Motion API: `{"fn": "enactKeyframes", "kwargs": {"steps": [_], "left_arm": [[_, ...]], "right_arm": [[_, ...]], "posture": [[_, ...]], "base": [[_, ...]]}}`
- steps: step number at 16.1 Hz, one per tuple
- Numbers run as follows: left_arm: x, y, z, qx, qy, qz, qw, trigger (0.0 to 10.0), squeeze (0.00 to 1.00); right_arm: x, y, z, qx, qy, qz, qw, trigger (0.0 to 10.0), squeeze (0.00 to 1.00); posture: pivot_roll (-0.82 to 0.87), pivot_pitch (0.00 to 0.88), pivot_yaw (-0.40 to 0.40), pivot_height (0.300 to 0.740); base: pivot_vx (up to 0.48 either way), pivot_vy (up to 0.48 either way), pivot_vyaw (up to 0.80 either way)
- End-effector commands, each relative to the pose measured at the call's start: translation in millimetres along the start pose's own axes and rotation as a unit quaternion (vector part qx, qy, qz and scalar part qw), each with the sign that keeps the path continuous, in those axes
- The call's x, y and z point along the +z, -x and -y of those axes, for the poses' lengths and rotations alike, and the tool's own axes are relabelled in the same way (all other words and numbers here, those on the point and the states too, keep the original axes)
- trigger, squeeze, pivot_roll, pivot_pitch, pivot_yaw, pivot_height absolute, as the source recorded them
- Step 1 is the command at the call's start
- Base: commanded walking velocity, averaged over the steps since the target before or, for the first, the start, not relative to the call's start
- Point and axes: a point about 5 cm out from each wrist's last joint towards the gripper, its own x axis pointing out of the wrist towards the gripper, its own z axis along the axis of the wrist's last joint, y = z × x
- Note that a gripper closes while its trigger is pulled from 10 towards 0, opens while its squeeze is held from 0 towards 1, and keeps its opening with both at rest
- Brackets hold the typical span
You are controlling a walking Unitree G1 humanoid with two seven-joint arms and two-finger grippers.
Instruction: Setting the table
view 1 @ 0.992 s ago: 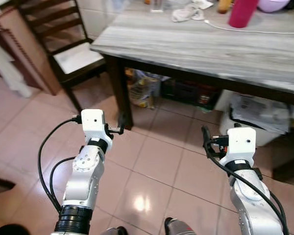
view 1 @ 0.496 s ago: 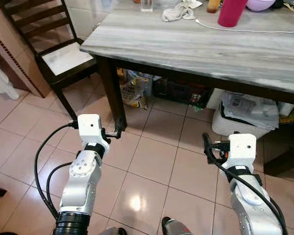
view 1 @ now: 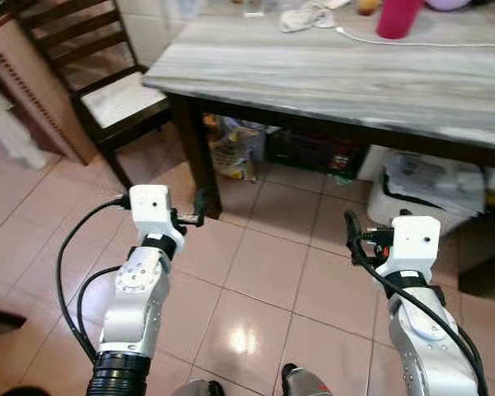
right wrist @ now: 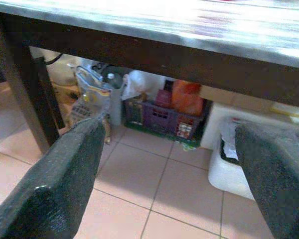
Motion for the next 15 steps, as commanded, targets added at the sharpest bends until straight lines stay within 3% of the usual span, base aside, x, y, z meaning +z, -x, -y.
{"fn": "enactKeyframes", "kwargs": {"steps": [1,6,11,15], "left_arm": [[-1.9,0.6,-2.7,0.003,-0.002,-0.008,1.0,10.0,0.0],[-3.4,0.9,-0.4,0.001,0.0,-0.012,1.0,10.0,0.0],[-5.3,0.5,0.4,0.004,0.006,-0.015,1.0,10.0,0.0],[-5.6,0.6,-0.1,0.005,0.006,-0.016,1.0,10.0,0.0]], "right_arm": [[-1.6,0.5,-4.0,0.005,-0.004,-0.004,1.0,10.0,0.0],[-0.2,-0.9,-3.6,0.009,-0.001,-0.003,1.0,10.0,0.0],[-1.7,0.5,-3.5,0.015,0.003,-0.007,1.0,10.0,0.0],[-1.8,1.0,-3.0,0.019,0.008,-0.006,1.0,10.0,0.0]], "posture": [[-0.3,0.208,0.095,0.74],[-0.3,0.209,0.088,0.74],[-0.3,0.211,0.081,0.74],[-0.31,0.212,0.077,0.74]], "base": [[0.0,0.0,-0.8],[0.0,0.0,-0.8],[0.0,-0.303,-0.77],[0.0,-0.316,0.0]]}}
